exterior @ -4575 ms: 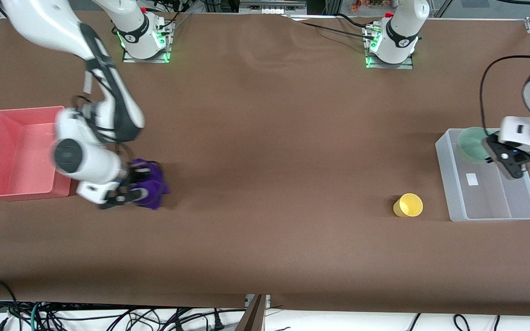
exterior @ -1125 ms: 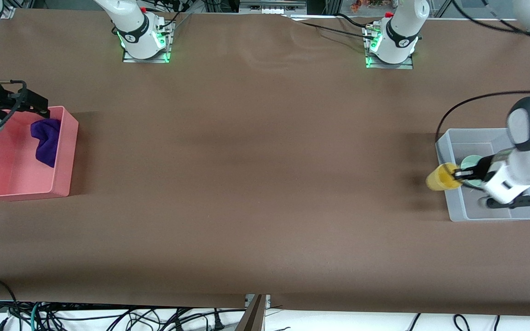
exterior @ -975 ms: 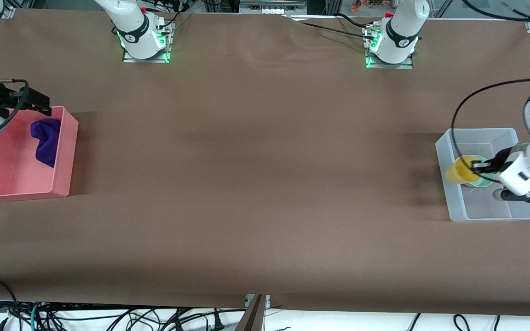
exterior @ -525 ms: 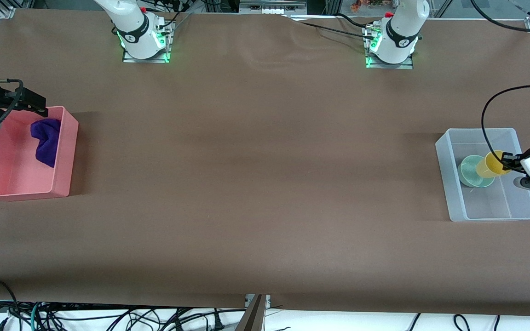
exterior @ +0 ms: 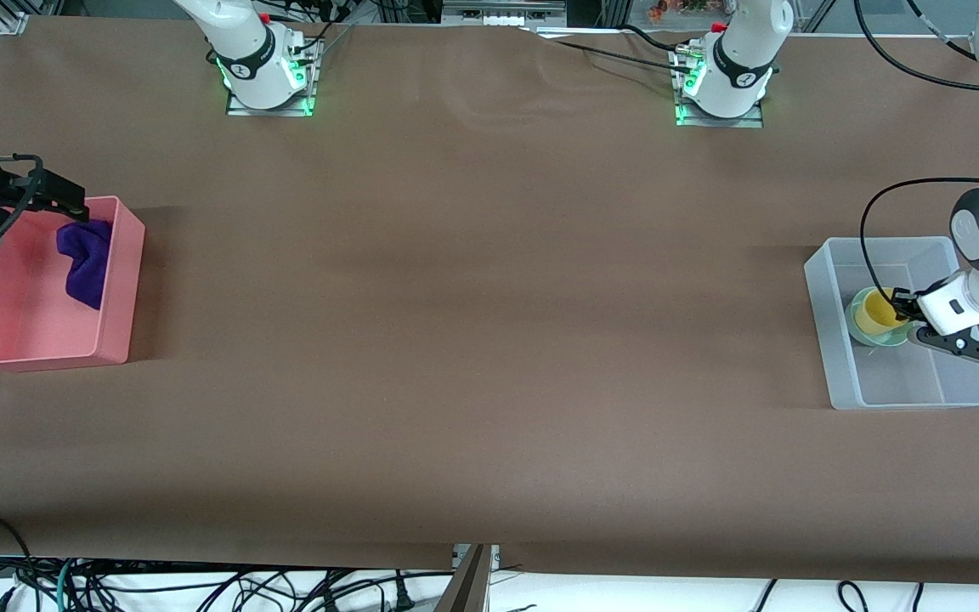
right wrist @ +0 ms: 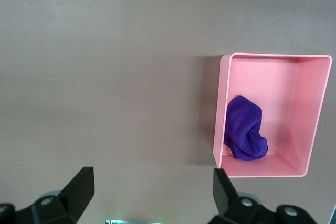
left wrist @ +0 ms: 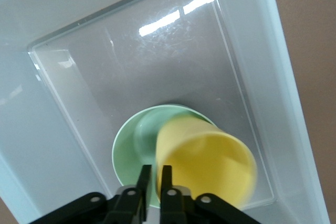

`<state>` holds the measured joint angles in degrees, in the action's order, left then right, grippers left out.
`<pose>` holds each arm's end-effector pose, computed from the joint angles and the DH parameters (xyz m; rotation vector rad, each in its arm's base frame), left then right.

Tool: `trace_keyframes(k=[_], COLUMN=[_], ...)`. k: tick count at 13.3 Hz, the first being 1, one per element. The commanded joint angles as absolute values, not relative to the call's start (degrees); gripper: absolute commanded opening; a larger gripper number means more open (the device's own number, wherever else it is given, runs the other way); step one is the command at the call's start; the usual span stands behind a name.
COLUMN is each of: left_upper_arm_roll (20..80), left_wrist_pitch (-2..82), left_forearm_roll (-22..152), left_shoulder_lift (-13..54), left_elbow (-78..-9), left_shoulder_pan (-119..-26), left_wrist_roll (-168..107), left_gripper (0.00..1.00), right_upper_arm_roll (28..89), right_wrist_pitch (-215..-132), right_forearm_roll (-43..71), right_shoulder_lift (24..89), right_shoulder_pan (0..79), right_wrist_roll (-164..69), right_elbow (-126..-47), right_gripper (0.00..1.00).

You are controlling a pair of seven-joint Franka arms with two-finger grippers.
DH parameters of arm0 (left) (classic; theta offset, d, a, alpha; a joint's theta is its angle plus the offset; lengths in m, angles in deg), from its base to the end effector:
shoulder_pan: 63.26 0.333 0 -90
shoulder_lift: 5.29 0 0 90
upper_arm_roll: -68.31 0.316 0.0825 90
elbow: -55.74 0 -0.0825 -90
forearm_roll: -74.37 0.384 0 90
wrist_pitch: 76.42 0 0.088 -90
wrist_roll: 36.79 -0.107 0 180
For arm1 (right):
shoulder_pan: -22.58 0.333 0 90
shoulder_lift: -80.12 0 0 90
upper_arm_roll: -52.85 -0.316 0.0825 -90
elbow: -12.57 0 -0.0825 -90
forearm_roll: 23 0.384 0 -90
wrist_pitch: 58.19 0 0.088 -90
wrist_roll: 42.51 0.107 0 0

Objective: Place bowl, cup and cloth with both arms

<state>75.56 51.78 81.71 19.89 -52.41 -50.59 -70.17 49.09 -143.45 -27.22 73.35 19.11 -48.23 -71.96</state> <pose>0.5863 0.2123 0.2683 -2.9968 0.4963 0.2227 0.5812 -0.0077 0.5956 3.0722 0.1578 -0.1665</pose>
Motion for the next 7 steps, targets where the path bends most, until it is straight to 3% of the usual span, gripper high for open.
trace_keyframes(k=[1, 7], left_upper_arm_roll=[75.61, 72.29], left_wrist_pitch=[51.2, 31.54], left_forearm_roll=[82.81, 71.99], left_shoulder_lift=[18.35, 8.43], left_elbow=[-52.02, -44.74], left_shoulder_pan=[-50.78, -53.41], left_wrist_roll=[-71.33, -63.19], left_gripper=[1.0, 1.0], right_upper_arm_roll=[48.8, 48.8], right_wrist_pitch=[-143.1, -143.1], right_forearm_roll=[-26.78, -26.86], right_shoulder_lift=[72.65, 72.57], right_shoulder_pan=[18.8, 18.72], right_wrist_roll=[-48.58, -48.66], right_elbow=[-70.22, -70.22], right_gripper=[1.0, 1.0])
